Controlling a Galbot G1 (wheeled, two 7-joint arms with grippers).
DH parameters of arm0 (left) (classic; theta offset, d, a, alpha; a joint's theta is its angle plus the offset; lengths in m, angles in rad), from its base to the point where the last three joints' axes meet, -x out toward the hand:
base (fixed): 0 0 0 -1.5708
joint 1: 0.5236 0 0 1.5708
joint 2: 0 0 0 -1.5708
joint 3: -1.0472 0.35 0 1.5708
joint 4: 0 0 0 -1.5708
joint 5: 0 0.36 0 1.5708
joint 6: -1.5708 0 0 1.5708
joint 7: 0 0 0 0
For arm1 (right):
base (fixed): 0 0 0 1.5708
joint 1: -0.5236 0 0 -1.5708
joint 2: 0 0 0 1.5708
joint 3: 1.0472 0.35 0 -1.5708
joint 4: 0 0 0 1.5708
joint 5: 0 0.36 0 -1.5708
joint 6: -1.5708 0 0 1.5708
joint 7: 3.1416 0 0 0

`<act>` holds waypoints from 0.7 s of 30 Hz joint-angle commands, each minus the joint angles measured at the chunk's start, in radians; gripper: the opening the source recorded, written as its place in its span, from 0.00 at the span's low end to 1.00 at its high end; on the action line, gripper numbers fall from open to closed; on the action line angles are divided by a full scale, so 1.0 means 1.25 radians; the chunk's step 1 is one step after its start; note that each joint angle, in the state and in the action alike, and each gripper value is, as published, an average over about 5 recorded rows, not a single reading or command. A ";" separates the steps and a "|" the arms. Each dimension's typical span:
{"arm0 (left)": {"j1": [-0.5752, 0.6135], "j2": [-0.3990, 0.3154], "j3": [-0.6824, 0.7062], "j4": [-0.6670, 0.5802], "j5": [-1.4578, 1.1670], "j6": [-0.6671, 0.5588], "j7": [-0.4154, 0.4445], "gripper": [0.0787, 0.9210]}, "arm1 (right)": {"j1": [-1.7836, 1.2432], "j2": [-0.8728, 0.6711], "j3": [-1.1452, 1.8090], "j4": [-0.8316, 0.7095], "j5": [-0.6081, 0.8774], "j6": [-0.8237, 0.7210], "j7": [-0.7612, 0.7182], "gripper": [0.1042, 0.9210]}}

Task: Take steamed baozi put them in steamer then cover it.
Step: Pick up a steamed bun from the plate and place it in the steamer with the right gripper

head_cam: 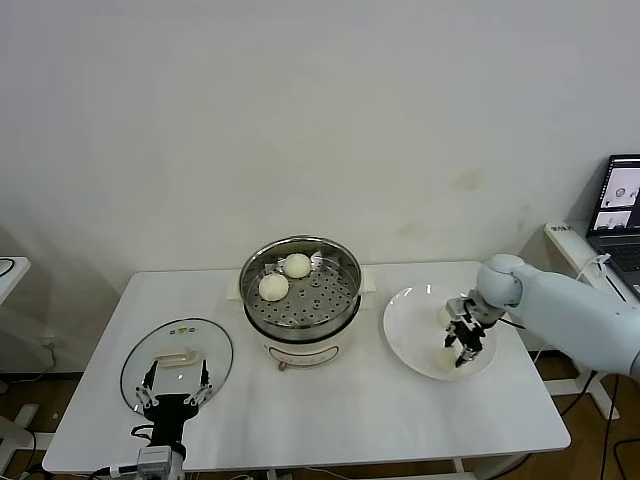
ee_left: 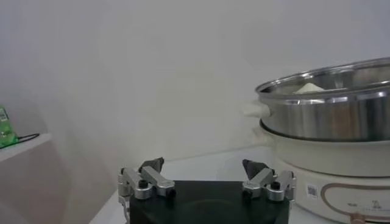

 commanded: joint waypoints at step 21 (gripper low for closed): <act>-0.005 0.005 0.002 -0.007 -0.007 0.000 0.001 0.88 | 0.350 0.071 -0.010 -0.031 0.092 0.025 -0.002 0.45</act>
